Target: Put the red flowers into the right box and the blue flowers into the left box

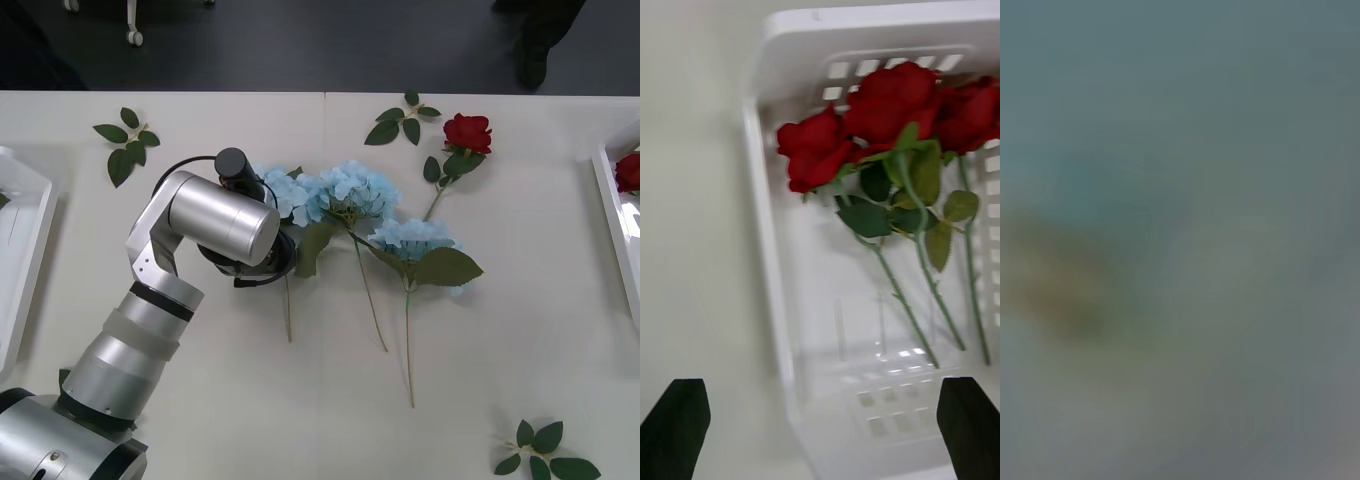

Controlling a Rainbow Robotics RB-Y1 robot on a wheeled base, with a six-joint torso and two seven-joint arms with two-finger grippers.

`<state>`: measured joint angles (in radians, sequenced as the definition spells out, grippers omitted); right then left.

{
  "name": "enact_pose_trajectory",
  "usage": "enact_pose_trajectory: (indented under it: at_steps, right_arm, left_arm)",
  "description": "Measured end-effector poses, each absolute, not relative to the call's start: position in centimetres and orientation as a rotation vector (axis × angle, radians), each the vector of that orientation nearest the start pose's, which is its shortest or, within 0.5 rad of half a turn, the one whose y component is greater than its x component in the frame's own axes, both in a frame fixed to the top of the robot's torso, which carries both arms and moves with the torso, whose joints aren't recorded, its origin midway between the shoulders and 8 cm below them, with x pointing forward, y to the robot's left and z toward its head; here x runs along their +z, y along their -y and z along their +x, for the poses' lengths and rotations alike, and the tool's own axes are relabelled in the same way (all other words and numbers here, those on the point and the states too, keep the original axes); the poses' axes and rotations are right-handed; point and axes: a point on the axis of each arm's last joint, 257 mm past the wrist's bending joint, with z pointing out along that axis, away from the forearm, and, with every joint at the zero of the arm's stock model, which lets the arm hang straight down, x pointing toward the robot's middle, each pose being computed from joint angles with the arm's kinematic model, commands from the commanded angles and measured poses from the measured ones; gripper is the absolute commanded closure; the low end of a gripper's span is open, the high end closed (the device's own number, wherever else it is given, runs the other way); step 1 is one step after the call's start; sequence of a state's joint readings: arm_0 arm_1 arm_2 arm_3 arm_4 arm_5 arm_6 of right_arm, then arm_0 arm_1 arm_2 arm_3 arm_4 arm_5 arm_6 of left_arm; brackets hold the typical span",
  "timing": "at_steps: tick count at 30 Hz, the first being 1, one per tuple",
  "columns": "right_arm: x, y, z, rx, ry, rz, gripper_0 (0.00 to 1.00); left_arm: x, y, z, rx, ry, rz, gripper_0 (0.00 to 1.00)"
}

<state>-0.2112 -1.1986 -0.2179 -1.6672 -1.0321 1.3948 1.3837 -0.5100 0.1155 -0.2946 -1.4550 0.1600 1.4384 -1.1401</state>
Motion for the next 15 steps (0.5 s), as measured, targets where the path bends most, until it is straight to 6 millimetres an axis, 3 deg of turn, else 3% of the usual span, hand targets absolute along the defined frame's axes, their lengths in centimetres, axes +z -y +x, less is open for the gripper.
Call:
enact_pose_trajectory:
  at_steps: [7,8,9,10,12,15]
  right_arm:
    - [-12.5,43.8,47.4,-0.109,-2.511,0.185,0.11]
    - [-12.8,42.5,47.6,-0.099,-2.515,0.188,0.11]
    - [-13.2,41.3,47.8,-0.09,-2.52,0.187,0.1]
    - [-13.6,40.1,48.1,-0.083,-2.525,0.193,0.11]
    - [-14.3,37.8,48.6,-0.072,-2.531,0.21,0.11]
    - [-15.3,34.9,49.3,-0.067,-2.541,0.237,0.11]
  left_arm:
    - [-34.4,-10.4,49.2,-0.06,-2.714,0.049,0.0]
    - [-34.4,-10.5,49.2,-0.054,-2.714,0.048,0.08]
    - [-34.5,-10.6,49.3,-0.049,-2.713,0.047,0.26]
    - [-34.5,-10.7,49.3,-0.045,-2.713,0.047,0.57]
    - [-34.5,-10.7,49.3,-0.043,-2.712,0.05,0.84]
    - [-34.6,-10.4,49.1,-0.036,-2.713,0.07,0.95]
